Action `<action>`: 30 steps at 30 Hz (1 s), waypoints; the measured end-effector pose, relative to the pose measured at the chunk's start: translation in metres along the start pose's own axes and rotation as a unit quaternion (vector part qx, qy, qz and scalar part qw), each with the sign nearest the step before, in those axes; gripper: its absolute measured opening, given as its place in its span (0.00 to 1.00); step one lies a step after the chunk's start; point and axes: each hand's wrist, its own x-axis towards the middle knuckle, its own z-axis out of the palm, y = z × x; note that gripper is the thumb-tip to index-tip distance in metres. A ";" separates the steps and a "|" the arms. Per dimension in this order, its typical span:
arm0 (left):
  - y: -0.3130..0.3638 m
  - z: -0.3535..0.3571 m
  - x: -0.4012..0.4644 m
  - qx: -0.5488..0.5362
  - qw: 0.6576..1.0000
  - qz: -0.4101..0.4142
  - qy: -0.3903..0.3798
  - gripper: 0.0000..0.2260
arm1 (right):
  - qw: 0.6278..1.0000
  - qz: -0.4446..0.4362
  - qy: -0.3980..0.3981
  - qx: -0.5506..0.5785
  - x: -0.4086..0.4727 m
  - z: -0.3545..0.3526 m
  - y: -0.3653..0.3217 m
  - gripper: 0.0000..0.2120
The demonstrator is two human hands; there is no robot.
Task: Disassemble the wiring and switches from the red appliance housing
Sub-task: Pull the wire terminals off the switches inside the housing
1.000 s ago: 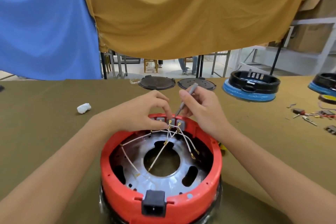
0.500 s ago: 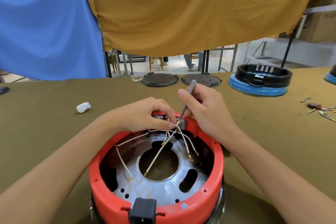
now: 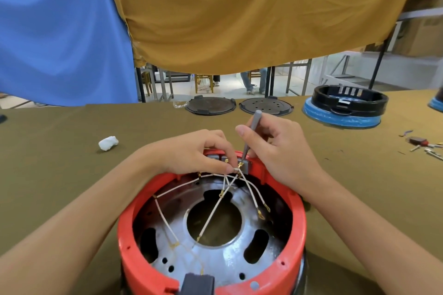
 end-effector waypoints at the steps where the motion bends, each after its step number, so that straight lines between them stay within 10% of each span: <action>1: 0.000 0.000 0.000 -0.001 1.000 -0.001 0.000 0.03 | 1.000 0.003 -0.003 0.002 0.001 0.000 0.000 0.13; 14: 0.000 -0.001 -0.003 0.003 1.000 -0.012 -0.011 0.03 | 0.973 0.181 -0.011 0.145 0.014 0.010 0.016 0.12; 30: -0.002 -0.001 -0.002 0.003 1.000 0.001 -0.007 0.03 | 0.995 0.057 0.024 0.075 0.003 0.004 0.006 0.13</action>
